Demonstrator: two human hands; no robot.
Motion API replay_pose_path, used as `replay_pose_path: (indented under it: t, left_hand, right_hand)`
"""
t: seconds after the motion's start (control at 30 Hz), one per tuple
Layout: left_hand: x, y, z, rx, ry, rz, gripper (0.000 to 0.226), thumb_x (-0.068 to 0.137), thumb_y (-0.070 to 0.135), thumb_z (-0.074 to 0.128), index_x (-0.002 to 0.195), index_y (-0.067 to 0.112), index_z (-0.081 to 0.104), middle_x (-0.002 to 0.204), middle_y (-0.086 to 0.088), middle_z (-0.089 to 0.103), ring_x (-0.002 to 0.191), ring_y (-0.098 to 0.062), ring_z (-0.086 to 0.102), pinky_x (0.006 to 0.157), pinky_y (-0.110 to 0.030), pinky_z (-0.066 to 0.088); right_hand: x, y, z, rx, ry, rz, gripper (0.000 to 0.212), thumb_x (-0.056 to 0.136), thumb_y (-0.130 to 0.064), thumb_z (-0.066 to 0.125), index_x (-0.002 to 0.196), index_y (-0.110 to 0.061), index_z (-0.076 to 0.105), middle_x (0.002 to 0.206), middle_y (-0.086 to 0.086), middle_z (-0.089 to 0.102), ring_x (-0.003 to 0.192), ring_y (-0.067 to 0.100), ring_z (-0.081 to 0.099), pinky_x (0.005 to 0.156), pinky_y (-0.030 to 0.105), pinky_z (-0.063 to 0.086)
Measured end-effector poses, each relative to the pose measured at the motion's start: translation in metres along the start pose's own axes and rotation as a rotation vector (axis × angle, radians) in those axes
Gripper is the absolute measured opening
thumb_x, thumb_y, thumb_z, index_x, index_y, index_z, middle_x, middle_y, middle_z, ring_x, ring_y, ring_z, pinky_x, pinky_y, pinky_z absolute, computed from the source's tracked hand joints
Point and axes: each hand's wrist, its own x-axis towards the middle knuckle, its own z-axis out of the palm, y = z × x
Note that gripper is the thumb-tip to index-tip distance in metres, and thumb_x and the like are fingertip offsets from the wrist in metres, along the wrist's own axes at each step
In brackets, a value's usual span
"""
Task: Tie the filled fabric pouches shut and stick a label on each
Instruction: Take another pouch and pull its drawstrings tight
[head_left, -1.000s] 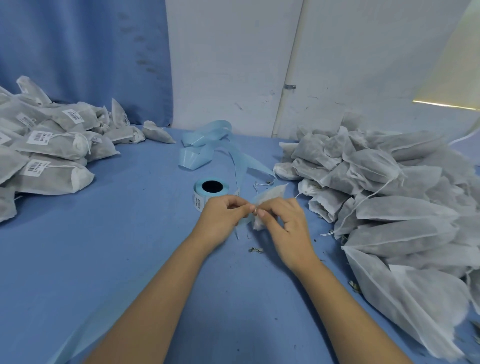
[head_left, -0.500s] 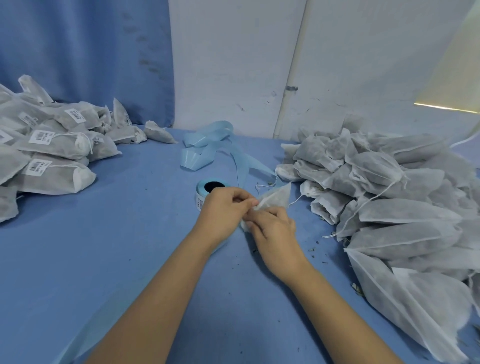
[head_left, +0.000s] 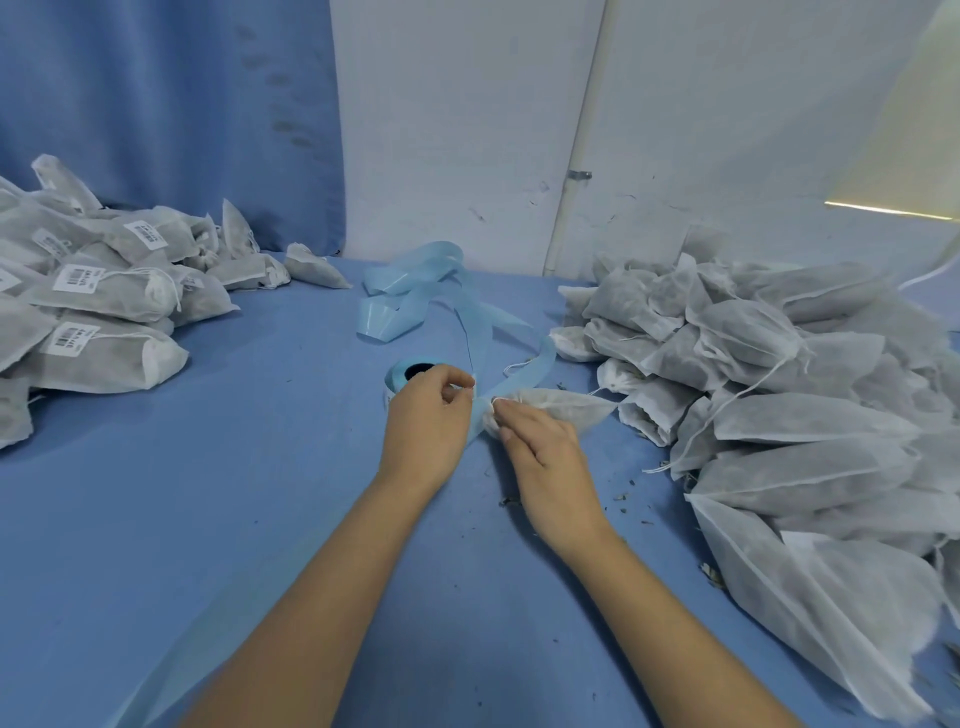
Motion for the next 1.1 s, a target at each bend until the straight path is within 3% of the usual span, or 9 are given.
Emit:
replay_pose_path:
  t: [0.1, 0.17, 0.27, 0.37, 0.57, 0.8, 0.9, 1.0, 1.1]
  left_hand:
    - [-0.004, 0.001, 0.001, 0.197, 0.037, 0.127, 0.023, 0.093, 0.015, 0.051, 0.108, 0.017, 0.068, 0.11, 0.003, 0.064, 0.105, -0.014, 0.052, 0.082, -0.025, 0.041]
    - [-0.009, 0.005, 0.002, 0.297, 0.108, 0.205, 0.025, 0.093, 0.018, 0.05, 0.11, 0.021, 0.068, 0.114, 0.009, 0.064, 0.111, -0.01, 0.044, 0.078, -0.023, 0.035]
    - [-0.013, 0.01, 0.005, 0.272, 0.118, 0.263, 0.027, 0.092, 0.017, 0.05, 0.112, 0.021, 0.068, 0.115, 0.01, 0.064, 0.107, -0.008, 0.049, 0.075, -0.019, 0.033]
    - [-0.017, 0.011, 0.013, 0.129, 0.017, 0.174, 0.028, 0.092, 0.016, 0.051, 0.115, 0.014, 0.067, 0.118, 0.002, 0.065, 0.107, -0.012, 0.057, 0.082, -0.014, 0.034]
    - [-0.025, 0.003, 0.026, 0.128, -0.074, 0.093, 0.022, 0.091, 0.017, 0.057, 0.111, 0.01, 0.063, 0.082, 0.005, 0.061, 0.078, -0.013, 0.059, 0.067, -0.018, 0.039]
    - [-0.021, -0.006, 0.018, 0.242, 0.04, 0.221, 0.015, 0.095, 0.017, 0.054, 0.097, 0.011, 0.067, 0.093, -0.001, 0.062, 0.085, -0.015, 0.055, 0.073, -0.025, 0.041]
    - [-0.018, -0.002, 0.015, 0.046, 0.017, 0.157, 0.011, 0.094, 0.016, 0.057, 0.091, 0.013, 0.067, 0.087, 0.002, 0.063, 0.075, -0.008, 0.056, 0.068, -0.017, 0.042]
    - [-0.016, 0.003, 0.014, -0.304, -0.074, -0.024, 0.012, 0.094, 0.012, 0.056, 0.085, 0.016, 0.064, 0.08, -0.003, 0.068, 0.056, 0.0, 0.06, 0.052, -0.015, 0.047]
    - [-0.015, 0.002, 0.015, -0.453, -0.09, -0.125, 0.014, 0.097, 0.009, 0.051, 0.086, 0.014, 0.059, 0.084, -0.003, 0.068, 0.061, -0.003, 0.066, 0.049, -0.019, 0.05]
  right_hand:
    - [0.0, 0.003, 0.0, -0.003, 0.015, 0.019, 0.034, 0.102, -0.017, 0.044, 0.131, -0.025, 0.059, 0.137, -0.015, 0.052, 0.128, 0.016, 0.039, 0.111, 0.034, 0.026]
    - [0.0, 0.004, 0.0, -0.02, 0.023, 0.016, 0.034, 0.102, -0.015, 0.043, 0.13, -0.024, 0.059, 0.137, -0.014, 0.053, 0.128, 0.018, 0.041, 0.11, 0.035, 0.027]
    - [0.001, 0.006, -0.001, -0.032, 0.041, 0.013, 0.035, 0.101, -0.014, 0.042, 0.129, -0.025, 0.06, 0.135, -0.013, 0.055, 0.125, 0.019, 0.043, 0.109, 0.039, 0.029]
    - [0.0, 0.008, -0.002, -0.032, 0.055, 0.018, 0.035, 0.101, -0.015, 0.043, 0.13, -0.026, 0.06, 0.135, -0.013, 0.056, 0.124, 0.018, 0.043, 0.108, 0.037, 0.029]
    - [0.001, 0.009, -0.002, -0.032, 0.098, 0.01, 0.037, 0.099, -0.008, 0.045, 0.129, -0.022, 0.061, 0.136, -0.009, 0.056, 0.125, 0.017, 0.043, 0.095, 0.0, 0.017]
    - [0.0, 0.008, -0.003, -0.014, 0.118, -0.013, 0.038, 0.098, -0.007, 0.045, 0.129, -0.021, 0.062, 0.129, -0.01, 0.06, 0.118, 0.019, 0.047, 0.09, -0.005, 0.017]
    - [-0.001, 0.006, -0.004, 0.046, 0.119, -0.012, 0.035, 0.098, -0.011, 0.047, 0.127, -0.023, 0.062, 0.126, -0.016, 0.059, 0.117, 0.015, 0.046, 0.089, -0.005, 0.018]
    - [0.0, 0.005, -0.005, 0.094, 0.101, -0.003, 0.035, 0.098, -0.013, 0.048, 0.127, -0.025, 0.062, 0.126, -0.016, 0.059, 0.119, 0.011, 0.044, 0.091, -0.003, 0.02]
    - [-0.001, 0.003, -0.004, 0.173, 0.097, 0.007, 0.034, 0.098, -0.012, 0.048, 0.123, -0.028, 0.064, 0.114, -0.03, 0.056, 0.114, 0.005, 0.042, 0.09, -0.002, 0.022]
